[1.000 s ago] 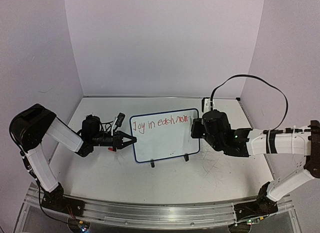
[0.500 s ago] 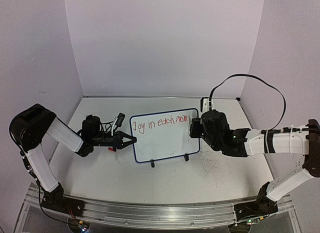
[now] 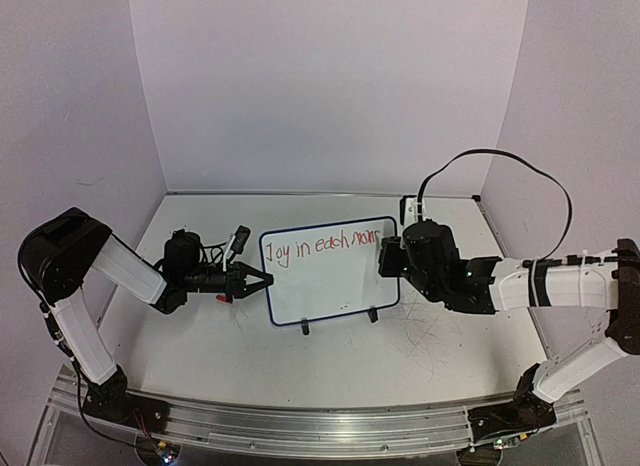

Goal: Write a sentence on the whiteboard

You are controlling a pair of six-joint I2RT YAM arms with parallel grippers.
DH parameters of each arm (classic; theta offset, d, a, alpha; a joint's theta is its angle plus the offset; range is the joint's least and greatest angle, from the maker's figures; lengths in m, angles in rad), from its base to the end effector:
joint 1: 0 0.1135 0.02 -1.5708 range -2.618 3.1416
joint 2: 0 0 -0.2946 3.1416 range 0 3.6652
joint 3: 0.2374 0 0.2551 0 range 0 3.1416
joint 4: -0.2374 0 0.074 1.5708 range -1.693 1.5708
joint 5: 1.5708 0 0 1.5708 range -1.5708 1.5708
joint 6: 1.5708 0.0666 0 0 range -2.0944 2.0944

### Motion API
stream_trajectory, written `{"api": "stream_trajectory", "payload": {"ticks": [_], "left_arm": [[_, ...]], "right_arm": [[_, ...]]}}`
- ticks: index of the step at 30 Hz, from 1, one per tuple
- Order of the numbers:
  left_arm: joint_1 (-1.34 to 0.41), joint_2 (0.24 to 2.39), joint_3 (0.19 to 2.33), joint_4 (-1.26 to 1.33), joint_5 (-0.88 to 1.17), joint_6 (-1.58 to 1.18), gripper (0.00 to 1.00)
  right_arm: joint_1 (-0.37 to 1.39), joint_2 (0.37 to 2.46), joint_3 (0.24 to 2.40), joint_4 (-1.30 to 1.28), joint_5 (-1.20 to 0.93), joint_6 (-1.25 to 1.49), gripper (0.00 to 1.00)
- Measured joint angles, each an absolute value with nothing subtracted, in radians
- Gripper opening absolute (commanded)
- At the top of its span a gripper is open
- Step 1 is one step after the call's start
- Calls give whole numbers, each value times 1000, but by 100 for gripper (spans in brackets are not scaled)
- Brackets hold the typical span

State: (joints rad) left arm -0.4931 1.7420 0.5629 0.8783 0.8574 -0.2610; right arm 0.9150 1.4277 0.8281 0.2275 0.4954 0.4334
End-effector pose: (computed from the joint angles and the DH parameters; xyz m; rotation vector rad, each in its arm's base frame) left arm 0.2691 -0.2018 0.1627 0.8426 1.7856 -1.3028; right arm 0.2325 0.2502 0.2665 -0.1337 1.9153 0.4331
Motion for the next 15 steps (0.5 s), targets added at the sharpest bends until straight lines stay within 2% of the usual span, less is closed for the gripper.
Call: {"api": "stream_trajectory", "payload": {"ticks": [15], "left_arm": [[-494,1742,563,878,857,-261,0]], "right_arm": [[915,1411,801,195,482,474,0]]}}
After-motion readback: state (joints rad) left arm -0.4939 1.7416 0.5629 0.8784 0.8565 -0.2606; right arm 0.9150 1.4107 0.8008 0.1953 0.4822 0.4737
